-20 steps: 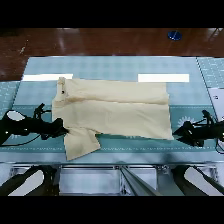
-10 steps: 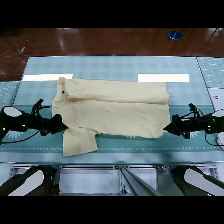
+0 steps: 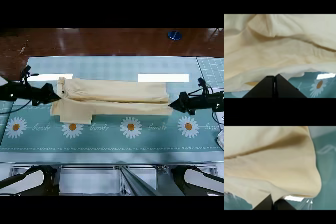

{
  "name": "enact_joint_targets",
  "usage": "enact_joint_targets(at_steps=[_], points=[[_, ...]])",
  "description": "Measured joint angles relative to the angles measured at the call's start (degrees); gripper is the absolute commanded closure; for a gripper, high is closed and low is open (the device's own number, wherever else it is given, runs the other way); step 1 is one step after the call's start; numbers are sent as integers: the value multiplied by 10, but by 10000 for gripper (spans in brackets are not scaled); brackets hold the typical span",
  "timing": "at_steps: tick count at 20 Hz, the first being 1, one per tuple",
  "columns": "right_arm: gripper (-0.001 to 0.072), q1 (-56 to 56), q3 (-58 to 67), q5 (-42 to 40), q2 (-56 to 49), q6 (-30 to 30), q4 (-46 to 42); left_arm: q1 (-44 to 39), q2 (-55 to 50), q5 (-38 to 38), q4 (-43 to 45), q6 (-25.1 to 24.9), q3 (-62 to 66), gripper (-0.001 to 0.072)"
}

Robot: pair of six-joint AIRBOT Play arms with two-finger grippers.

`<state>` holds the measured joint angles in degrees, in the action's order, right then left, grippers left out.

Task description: Fold the shirts.

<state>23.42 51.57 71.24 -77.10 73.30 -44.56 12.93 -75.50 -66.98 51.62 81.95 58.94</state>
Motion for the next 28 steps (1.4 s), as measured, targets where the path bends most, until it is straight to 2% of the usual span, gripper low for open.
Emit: enact_joint_targets(at_steps=[9,10,11,12,16,20,24,28], points=[[684,-17,206,-17,-171,-2,81,-35,-254,-10,-6,57,287,690],[648,-22,218,-23,-186,0,86,-39,-275,-10,-6,62,307,637],[419,-26,228,-33,-200,4,88,-42,-293,-10,-6,65,323,400],[295,-29,235,-46,-211,8,88,-45,-306,-10,-6,66,335,203],[295,-18,262,-52,-229,22,81,-39,-332,-56,3,57,384,199],[295,23,276,-17,-205,49,4,9,-296,-114,37,55,430,199],[295,34,241,-10,-187,73,-66,27,-183,-62,47,53,398,199],[295,17,199,-41,-202,64,-40,-26,-40,30,51,25,285,199]])
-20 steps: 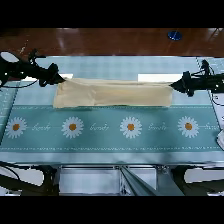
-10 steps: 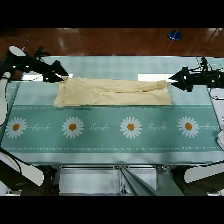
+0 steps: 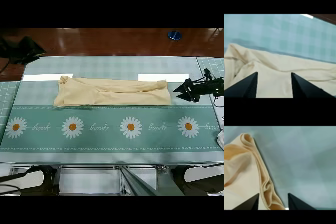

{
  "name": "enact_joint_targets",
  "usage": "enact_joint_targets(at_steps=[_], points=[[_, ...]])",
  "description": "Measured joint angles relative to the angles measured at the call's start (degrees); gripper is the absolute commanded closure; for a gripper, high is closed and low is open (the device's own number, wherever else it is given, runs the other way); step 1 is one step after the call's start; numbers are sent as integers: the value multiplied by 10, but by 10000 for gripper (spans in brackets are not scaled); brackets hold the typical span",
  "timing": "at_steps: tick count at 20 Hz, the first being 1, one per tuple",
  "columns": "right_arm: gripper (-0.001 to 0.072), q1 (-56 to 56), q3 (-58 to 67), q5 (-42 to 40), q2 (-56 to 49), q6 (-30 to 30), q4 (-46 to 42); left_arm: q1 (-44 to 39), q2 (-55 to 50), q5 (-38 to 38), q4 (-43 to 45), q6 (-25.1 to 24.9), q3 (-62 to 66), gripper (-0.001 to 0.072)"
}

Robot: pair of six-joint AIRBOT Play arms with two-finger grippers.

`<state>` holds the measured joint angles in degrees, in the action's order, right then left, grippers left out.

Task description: Fold the shirts.

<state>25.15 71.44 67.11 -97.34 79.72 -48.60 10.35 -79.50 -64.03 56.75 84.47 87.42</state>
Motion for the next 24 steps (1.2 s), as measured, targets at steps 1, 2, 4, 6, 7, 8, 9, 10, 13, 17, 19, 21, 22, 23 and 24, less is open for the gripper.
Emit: enact_joint_targets(at_steps=[1,2,4,6,7,8,9,10,13,17,19,21,22,23,24], points=[[295,-9,-5,-8,-9,-4,10,-17,26,18,-2,-6,-26,199],[295,-21,-8,-10,-17,-10,25,-35,45,30,2,-12,-48,199],[305,-46,-11,-18,-30,-20,53,-73,68,50,2,-19,-82,199],[545,-73,-6,-26,-42,-28,69,-110,70,61,2,-23,-101,201],[682,-85,0,-31,-46,-31,69,-126,67,72,2,-24,-106,213],[684,-94,10,-26,-47,-34,77,-143,61,79,2,-25,-111,382],[685,-100,18,-22,-45,-38,84,-157,53,84,3,-25,-113,684],[685,-104,24,-12,-38,-40,80,-171,46,91,1,-26,-115,691],[684,-108,29,15,18,-40,33,-209,15,103,-23,-28,-118,691],[684,-110,-24,46,181,-37,-59,-276,-40,120,-63,-27,-111,691],[684,-112,-73,55,283,-33,-80,-320,-82,126,-78,-17,-89,691],[684,-115,-121,56,389,-20,-85,-365,-130,127,-100,-9,-56,692],[684,-116,-138,58,433,-12,-86,-389,-157,126,-112,-4,-36,691],[684,-116,-152,58,476,-3,-84,-413,-182,120,-125,1,-16,691],[685,-117,-162,59,512,4,-80,-438,-209,112,-134,6,4,692]])
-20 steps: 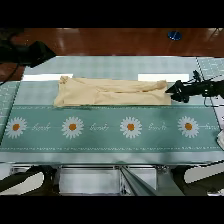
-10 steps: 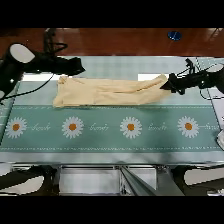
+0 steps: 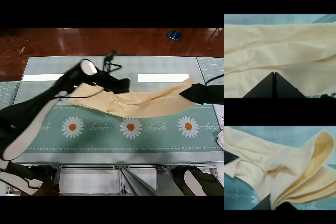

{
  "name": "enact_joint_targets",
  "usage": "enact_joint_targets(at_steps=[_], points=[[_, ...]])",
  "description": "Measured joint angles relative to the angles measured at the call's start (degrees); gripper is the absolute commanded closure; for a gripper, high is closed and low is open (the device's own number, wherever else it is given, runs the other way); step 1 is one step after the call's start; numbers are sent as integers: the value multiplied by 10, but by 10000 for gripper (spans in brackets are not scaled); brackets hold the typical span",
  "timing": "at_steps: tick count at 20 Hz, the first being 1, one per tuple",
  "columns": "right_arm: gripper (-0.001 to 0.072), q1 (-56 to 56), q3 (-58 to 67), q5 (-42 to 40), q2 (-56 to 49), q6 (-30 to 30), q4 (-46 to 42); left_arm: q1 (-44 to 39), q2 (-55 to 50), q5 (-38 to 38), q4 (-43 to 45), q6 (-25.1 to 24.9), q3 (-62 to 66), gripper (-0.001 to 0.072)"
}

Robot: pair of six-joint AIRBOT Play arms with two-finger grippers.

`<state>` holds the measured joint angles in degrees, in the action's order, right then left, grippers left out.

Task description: Fold the shirts.

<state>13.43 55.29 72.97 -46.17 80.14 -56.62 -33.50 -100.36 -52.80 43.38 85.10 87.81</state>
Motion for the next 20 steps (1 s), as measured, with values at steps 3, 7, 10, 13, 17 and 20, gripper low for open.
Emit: enact_joint_targets(at_steps=[3,7,10,13,17,20], points=[[684,0,-16,4,72,19,18,-69,-63,-28,-30,9,46,692],[684,-1,-23,10,108,21,47,-142,-118,-54,-64,13,87,691],[684,-1,-24,11,115,21,57,-139,-132,-73,-71,15,104,691],[684,-1,-24,12,108,19,68,-70,-118,-119,-74,12,113,691],[684,-25,-22,5,56,-9,118,65,-27,-194,-30,0,116,691],[684,-112,5,-39,-26,-21,141,159,96,-220,59,-2,99,691]])
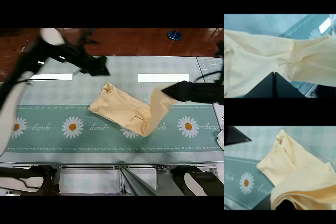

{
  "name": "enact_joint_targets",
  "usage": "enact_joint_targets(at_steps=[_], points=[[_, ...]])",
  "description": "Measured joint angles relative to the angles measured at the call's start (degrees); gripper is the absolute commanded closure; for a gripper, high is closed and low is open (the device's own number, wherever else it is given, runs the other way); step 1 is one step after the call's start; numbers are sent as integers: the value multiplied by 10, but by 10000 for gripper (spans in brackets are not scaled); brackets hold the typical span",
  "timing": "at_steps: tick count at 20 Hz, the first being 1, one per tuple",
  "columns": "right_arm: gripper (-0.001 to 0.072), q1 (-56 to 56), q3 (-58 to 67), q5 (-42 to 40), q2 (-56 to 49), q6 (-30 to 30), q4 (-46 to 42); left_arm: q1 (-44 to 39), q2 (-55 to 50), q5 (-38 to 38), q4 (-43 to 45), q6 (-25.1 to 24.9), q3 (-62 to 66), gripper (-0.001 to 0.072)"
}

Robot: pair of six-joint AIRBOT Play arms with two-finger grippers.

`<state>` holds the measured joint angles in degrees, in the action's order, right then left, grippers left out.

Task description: Fold the shirts.

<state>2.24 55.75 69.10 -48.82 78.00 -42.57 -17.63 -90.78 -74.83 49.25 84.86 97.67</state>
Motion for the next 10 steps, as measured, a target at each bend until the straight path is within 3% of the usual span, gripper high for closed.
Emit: enact_joint_targets(at_steps=[6,7,9,10], points=[[683,-189,148,-100,-252,2,14,103,288,-5,150,7,-122,691],[634,-214,175,-111,-298,7,19,108,326,5,161,12,-151,691],[296,-255,220,-124,-377,16,26,114,393,29,175,21,-212,691],[292,-272,241,-127,-413,16,34,116,418,42,179,25,-243,691]])
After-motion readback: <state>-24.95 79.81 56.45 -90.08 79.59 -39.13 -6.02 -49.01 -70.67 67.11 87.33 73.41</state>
